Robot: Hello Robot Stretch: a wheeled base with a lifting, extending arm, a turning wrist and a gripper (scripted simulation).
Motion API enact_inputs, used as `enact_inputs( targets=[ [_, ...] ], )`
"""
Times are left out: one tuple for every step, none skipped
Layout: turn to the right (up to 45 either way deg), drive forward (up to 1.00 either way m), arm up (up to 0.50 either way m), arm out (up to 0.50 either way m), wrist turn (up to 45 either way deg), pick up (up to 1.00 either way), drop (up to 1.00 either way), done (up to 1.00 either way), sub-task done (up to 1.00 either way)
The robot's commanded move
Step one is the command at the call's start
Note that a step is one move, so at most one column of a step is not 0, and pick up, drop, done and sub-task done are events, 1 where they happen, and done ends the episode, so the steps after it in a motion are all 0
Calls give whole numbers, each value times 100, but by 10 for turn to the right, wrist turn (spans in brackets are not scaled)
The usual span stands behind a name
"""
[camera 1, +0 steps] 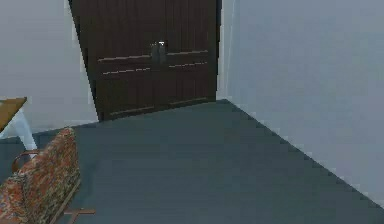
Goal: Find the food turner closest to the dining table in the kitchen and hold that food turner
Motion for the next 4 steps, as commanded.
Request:
enact_inputs(
  targets=[
    [450,0,0,0,0,0,0,0,0],
    [450,0,0,0,0,0,0,0,0],
    [450,0,0,0,0,0,0,0,0],
    [210,0,0,0,0,0,0,0,0]
  ],
)
